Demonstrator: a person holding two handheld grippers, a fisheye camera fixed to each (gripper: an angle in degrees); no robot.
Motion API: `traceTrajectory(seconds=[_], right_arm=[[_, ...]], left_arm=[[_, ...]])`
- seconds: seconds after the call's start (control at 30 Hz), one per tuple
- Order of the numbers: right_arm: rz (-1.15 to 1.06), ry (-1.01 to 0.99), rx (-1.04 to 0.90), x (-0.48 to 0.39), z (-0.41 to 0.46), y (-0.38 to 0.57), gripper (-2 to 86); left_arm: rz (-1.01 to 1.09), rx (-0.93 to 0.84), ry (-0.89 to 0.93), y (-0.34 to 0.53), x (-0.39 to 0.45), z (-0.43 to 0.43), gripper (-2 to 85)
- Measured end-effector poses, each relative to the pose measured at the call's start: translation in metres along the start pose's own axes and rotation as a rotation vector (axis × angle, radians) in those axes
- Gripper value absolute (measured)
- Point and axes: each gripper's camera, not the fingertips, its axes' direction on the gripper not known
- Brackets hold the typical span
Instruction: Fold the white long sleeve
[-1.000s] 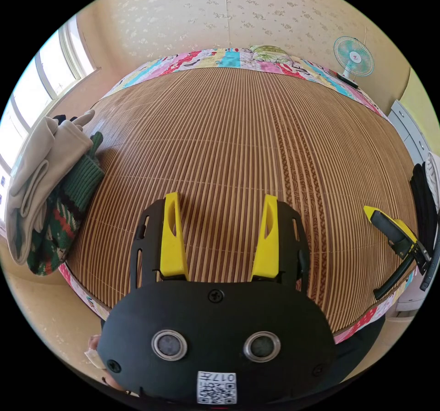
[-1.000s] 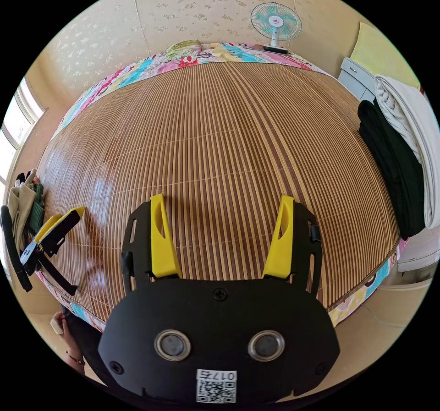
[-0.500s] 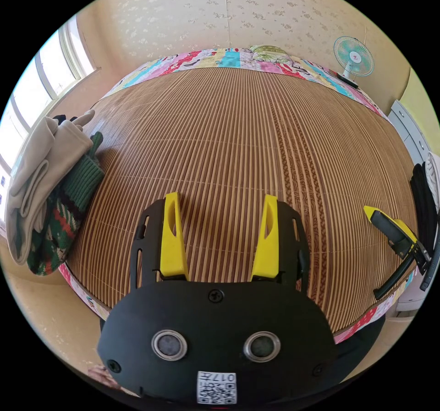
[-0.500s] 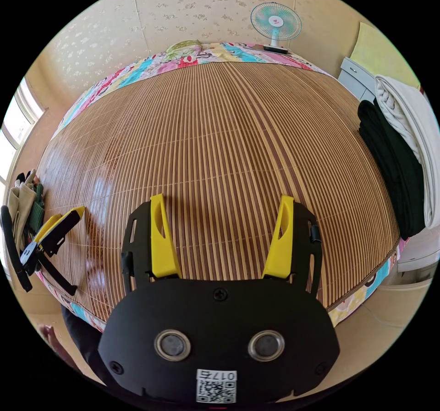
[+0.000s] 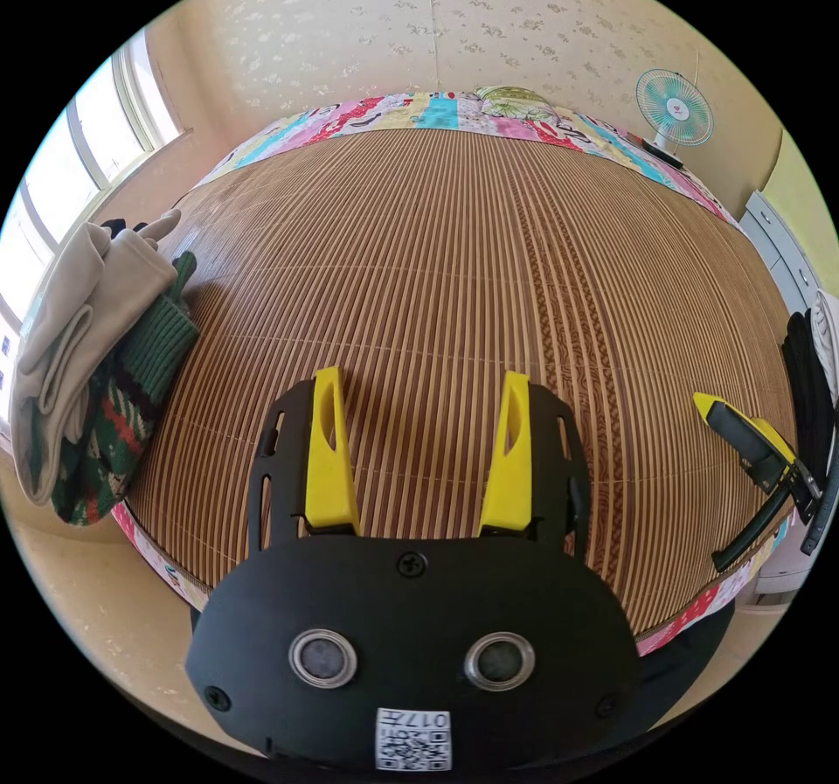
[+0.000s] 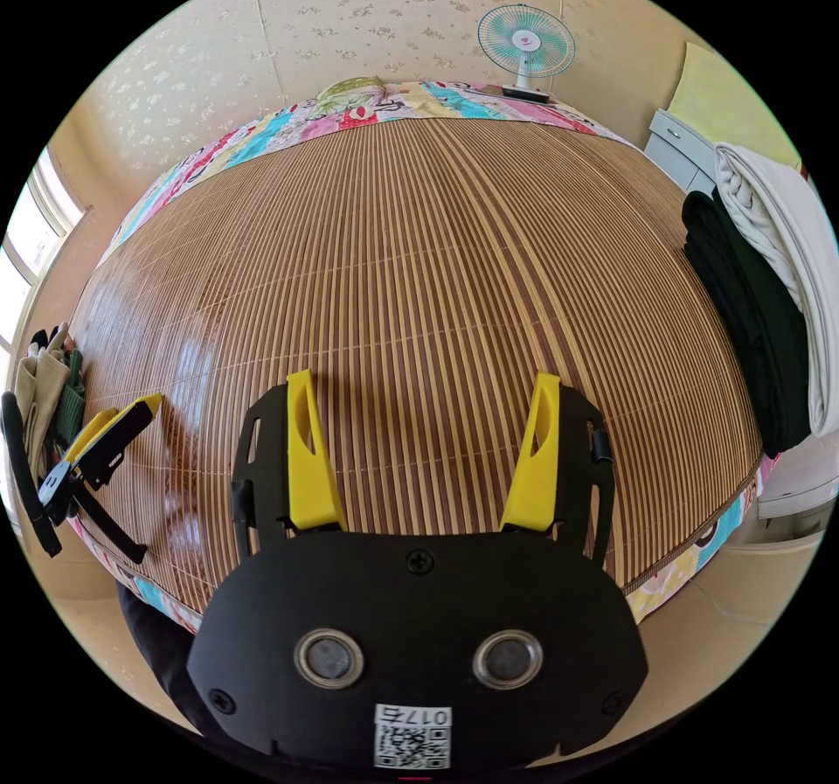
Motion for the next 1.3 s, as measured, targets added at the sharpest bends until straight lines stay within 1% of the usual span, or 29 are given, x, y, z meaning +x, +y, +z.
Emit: traceTrajectory(seconds=[0.7, 1.3], right_arm=[[0.001, 0.003, 0.002, -0.006, 0.025, 0.009, 31.5], [0.001, 0.006, 0.004, -0.034, 0.046, 0.039, 31.6]], left_arm=[[0.000, 0.001, -0.001, -0.013, -0.007, -0.008, 23.6], [0.000, 0.002, -0.002, -0.030, -0.011, -0.032, 23.7]])
